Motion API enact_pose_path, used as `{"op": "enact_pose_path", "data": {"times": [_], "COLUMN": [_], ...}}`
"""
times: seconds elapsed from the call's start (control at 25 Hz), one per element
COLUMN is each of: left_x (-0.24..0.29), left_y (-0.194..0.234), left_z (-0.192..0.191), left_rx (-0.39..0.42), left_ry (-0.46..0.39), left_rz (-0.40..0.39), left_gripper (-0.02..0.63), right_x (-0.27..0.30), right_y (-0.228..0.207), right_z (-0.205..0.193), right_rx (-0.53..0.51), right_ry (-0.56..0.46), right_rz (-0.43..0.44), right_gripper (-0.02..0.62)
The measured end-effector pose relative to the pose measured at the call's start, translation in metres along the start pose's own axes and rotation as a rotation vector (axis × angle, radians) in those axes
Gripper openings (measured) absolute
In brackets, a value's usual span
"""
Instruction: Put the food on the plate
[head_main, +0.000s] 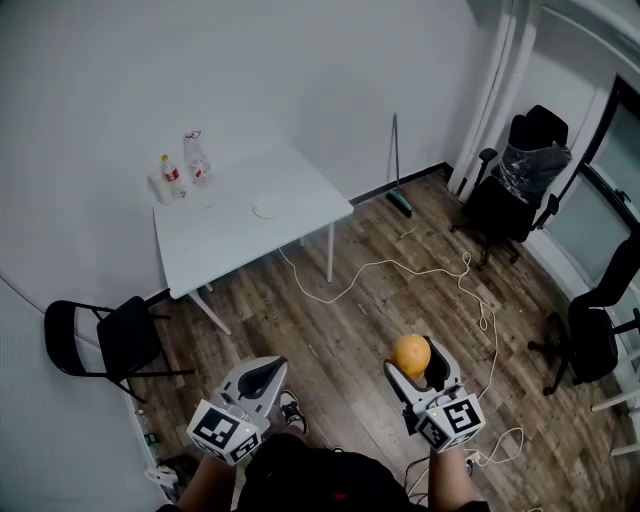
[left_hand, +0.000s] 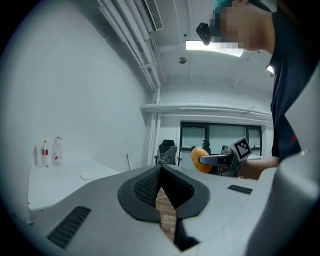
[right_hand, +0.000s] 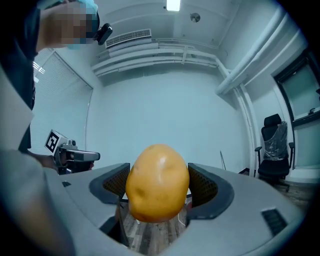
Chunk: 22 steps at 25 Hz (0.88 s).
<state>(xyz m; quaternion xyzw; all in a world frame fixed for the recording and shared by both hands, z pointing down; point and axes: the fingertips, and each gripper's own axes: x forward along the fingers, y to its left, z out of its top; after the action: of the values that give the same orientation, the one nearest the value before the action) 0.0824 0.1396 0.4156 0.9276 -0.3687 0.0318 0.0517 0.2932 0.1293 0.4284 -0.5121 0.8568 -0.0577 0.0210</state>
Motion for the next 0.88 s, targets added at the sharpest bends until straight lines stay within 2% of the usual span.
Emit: {"op": "enact_pose_path", "data": {"times": [0.16,0.36,0.72,0.88], "left_x": [0.028,0.05,0.052,0.054], "left_y": [0.043,0.119,0.27,0.32], "left_z": [0.005,0.011,0.024,0.026], "left_rx": [-0.012,-0.031,-0.063,-0.071], "left_ry": [-0.019,-0.023,-0.023,-0.02], "left_rz": [-0.019,0.003,0.063,0.082], "left_gripper": [0.02,0.02,0.02,0.02], "right_x": [0.047,0.126,0.283,0.335], "right_y": [-0.011,-0.013,0.016,0.026], "right_z": [0.008,0.01,0.024,0.026], "right_rx": [-0.019,-0.033,-0.047,-0.055], "right_ry": [0.008,0.033,0.042,0.049], "right_rz": [-0.005,0.008,0.063,0.08], "right_gripper": [0.376,0.376,0.376,0.376]}}
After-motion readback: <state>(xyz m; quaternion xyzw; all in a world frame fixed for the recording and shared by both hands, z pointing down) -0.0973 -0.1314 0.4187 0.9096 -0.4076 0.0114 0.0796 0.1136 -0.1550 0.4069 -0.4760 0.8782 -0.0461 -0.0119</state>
